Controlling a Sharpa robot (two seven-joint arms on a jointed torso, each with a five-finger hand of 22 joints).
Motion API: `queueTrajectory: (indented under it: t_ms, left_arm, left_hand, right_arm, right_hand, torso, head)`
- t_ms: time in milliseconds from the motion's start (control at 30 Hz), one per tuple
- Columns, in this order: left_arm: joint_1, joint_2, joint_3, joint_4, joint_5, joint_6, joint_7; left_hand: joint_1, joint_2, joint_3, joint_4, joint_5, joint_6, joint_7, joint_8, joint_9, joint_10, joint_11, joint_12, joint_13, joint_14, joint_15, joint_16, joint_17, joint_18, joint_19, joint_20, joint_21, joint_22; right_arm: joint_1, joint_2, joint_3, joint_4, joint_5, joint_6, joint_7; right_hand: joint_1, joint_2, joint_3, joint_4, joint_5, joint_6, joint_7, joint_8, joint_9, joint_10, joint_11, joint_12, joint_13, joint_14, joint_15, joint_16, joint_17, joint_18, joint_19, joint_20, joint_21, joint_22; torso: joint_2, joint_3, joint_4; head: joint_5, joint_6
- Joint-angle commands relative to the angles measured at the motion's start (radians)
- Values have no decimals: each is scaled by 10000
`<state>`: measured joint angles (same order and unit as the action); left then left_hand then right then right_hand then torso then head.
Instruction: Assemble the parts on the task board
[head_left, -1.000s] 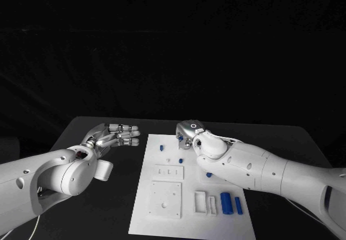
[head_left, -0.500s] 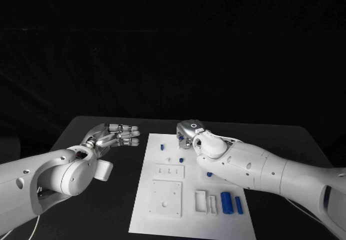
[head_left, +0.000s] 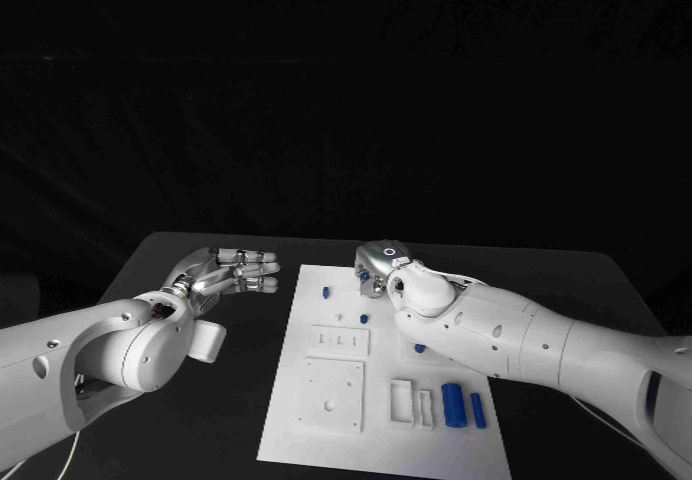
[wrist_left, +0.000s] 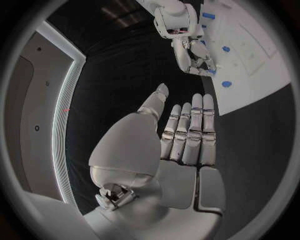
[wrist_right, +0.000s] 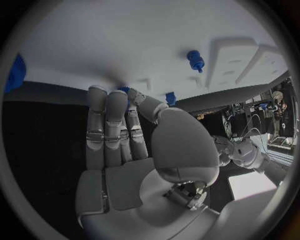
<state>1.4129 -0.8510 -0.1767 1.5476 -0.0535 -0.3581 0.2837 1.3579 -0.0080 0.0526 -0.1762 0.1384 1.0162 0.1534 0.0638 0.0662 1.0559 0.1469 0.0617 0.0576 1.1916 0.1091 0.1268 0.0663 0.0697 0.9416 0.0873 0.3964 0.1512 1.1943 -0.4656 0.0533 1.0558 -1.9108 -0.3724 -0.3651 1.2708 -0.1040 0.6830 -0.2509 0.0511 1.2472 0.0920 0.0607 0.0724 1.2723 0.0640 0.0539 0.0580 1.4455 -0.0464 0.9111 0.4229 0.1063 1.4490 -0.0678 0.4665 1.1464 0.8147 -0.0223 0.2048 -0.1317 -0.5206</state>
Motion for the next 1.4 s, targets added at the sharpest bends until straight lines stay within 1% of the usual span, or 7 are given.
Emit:
queueTrajectory:
  t_ms: [33, 300, 433, 833, 1000, 1233, 1400]
  left_arm:
    - [14, 24, 11, 3, -34, 131, 85]
    - [14, 21, 11, -4, -34, 138, 68]
    - [14, 16, 11, -11, -34, 136, 60]
    - [15, -27, 11, -69, -34, 88, 79]
    - [15, -46, 11, -127, -33, 77, 99]
    - [15, -82, 11, -203, -21, 76, 119]
    - [14, -115, 9, -199, -15, 94, 121]
  left_hand:
    - [43, 17, -44, 5, -28, -61, -2, -13, 7, -95, 4, -17, 10, -61, -21, -42, 3, 20, -53, 22, 11, -8]
    - [43, -2, -43, 31, -29, -70, 3, -14, 7, -141, 16, -19, 10, -72, -14, -45, 2, 21, -61, 29, 30, -53]
    - [42, -6, -43, 39, -30, -70, 3, -13, 7, -158, 19, -17, 10, -75, -11, -45, 2, 22, -63, 32, 29, -59]
    - [45, -17, -42, 44, -27, -69, 5, -13, 7, -182, 26, -17, 10, -85, -6, -49, 2, 22, -67, 36, 28, -68]
    - [58, -35, -33, 55, -28, -98, 12, -16, 5, -189, 29, -15, 11, -89, -3, -48, 2, 25, -70, 40, 30, -87]
    - [57, -45, -33, 62, -31, -116, 17, -18, 3, -192, 30, -16, 11, -87, -3, -46, 3, 26, -70, 42, 31, -95]
    - [68, -54, -27, 67, -28, -147, 25, -17, 3, -191, 30, -15, 11, -86, -5, -44, 3, 27, -68, 41, 34, -105]
  right_arm:
    - [-6, -23, -2, -87, 147, 309, 65]
    - [-4, -33, -3, -121, 406, 224, 170]
    - [-1, -55, -3, -110, 617, -81, 249]
    - [18, -520, 24, 397, 957, -929, 360]
    - [39, -1009, 371, 983, 1207, -946, 448]
    - [53, -1930, 1030, 1737, 2129, -510, 649]
    - [56, -2595, 1245, 2041, 2833, 62, 781]
  right_hand:
    - [98, -22, 33, 1, 23, -115, 16, 23, -21, 46, -131, 36, 13, -18, 75, -5, -16, 209, 17, 40, -50, 21]
    - [65, -98, 2, 37, 21, -326, 81, 14, -48, -231, -49, 35, 7, -15, 148, -27, -41, 270, 17, 108, -232, 34]
    - [-105, -567, 87, 58, 57, -1211, 271, 8, -103, -1156, 204, 44, -1, -70, 286, -191, -142, 379, -28, 233, -579, -105]
    - [381, -1062, -1028, 429, 29, -2014, -79, 11, -105, -2159, 414, 35, -7, 27, 353, -590, -380, 561, 305, 355, -1302, -663]
    - [334, -1137, -1195, 559, 63, -2008, -90, 11, -105, -2020, 374, 34, -7, 41, 340, -599, -374, 533, 363, 349, -1401, -697]
    - [-105, -1257, -2156, 906, 1115, -2112, 141, 14, -102, -1174, 148, 33, 14, 59, 218, -526, -297, 383, 411, 247, -1507, -734]
    - [-216, -1233, -2360, 1026, 1416, -2008, 298, 25, -88, 468, -196, 27, 93, 26, -76, -465, -164, 197, 422, -31, -1489, -649]
  torso:
    - [3, -1, -8]
    - [8, 6, -7]
    - [9, 5, -8]
    - [9, 22, -34]
    - [6, 25, -40]
    - [-26, 74, -151]
    - [-41, 107, -222]
  head:
    - [-1, 5]
    - [14, 28]
    - [12, 38]
    - [12, 120]
    - [-2, 183]
    - [-30, 262]
    - [-61, 296]
